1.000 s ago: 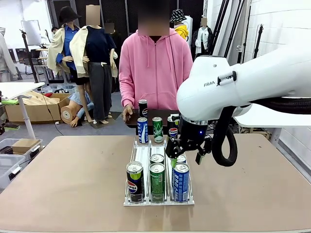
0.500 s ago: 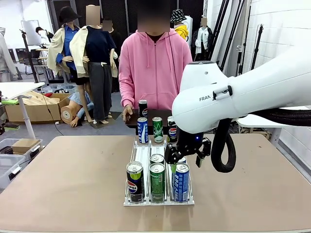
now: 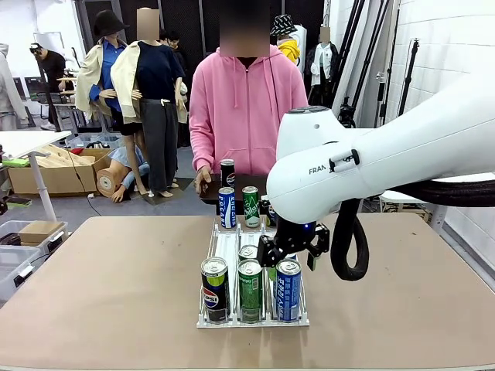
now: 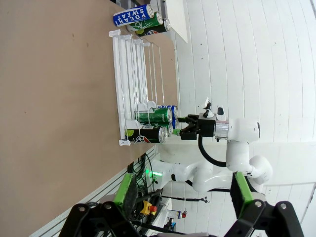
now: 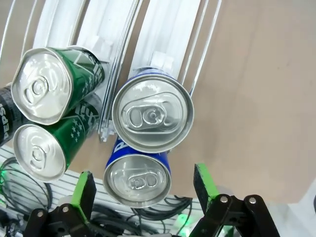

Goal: Retrieve and hand over the desired beverage to the person.
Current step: Pick up another can of the same type that the person held from the Automatic Can Dispenser.

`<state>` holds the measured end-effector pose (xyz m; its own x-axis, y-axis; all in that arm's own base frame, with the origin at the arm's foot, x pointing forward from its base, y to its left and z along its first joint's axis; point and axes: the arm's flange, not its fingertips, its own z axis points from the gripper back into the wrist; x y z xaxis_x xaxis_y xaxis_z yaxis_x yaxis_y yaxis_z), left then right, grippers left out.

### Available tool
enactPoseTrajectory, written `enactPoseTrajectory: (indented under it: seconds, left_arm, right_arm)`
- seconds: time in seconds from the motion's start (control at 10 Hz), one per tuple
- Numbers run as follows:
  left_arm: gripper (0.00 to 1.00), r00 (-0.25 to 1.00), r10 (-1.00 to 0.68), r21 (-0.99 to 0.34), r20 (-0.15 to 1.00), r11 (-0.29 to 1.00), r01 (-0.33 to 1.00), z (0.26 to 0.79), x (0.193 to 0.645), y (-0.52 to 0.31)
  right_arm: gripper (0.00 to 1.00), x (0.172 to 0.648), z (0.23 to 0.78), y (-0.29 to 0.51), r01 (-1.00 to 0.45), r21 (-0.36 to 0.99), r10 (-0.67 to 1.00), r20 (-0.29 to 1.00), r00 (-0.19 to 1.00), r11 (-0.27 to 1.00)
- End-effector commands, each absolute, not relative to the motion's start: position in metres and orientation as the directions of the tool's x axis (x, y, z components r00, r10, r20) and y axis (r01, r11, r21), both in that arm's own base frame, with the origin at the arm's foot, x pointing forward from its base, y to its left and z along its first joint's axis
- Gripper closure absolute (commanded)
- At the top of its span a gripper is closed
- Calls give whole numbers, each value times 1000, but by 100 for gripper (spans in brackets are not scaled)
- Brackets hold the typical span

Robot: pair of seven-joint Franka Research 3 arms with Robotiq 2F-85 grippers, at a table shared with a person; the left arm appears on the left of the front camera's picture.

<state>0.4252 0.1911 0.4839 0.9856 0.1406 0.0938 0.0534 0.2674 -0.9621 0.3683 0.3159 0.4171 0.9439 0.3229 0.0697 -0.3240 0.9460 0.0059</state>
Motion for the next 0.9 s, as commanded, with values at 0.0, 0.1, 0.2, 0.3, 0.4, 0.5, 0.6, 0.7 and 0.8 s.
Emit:
enactPoseTrajectory:
  seconds: [0.0,0.1,0.2,0.3,0.4,0.5,0.6,0.7,0.8]
  left_arm:
    - [0,985,144,-962,98,268,57,486,424,192]
    - [0,985,144,-962,98,268,57,486,424,192]
    - [0,985,144,-962,98,268,57,486,424,192]
    - [0,985,144,-962,98,268,57,486,424,192]
    - [0,985,144,-962,98,268,57,486,424,192]
    - [0,985,144,-962,98,268,57,486,424,192]
    - [0,985,144,-962,98,268,57,486,424,192]
    - [0,985,144,-962,98,268,57,486,424,192]
    - [0,985,144,-962,98,268,57,486,424,192]
  right_arm:
    - [0,379,413,326,-302,-22,303,81,950,953]
    - [0,380,411,327,-302,-24,303,77,950,953]
    - [0,382,412,328,-303,-20,304,74,950,953]
    - [0,383,411,328,-304,-16,304,68,950,953]
    - [0,384,410,328,-304,-12,304,57,951,953]
    - [0,384,411,328,-303,-14,303,52,952,953]
    - [0,384,412,327,-304,-17,305,43,951,952]
    - [2,383,412,326,-300,-18,300,37,953,954]
    - [5,383,412,325,-298,-19,299,35,954,954]
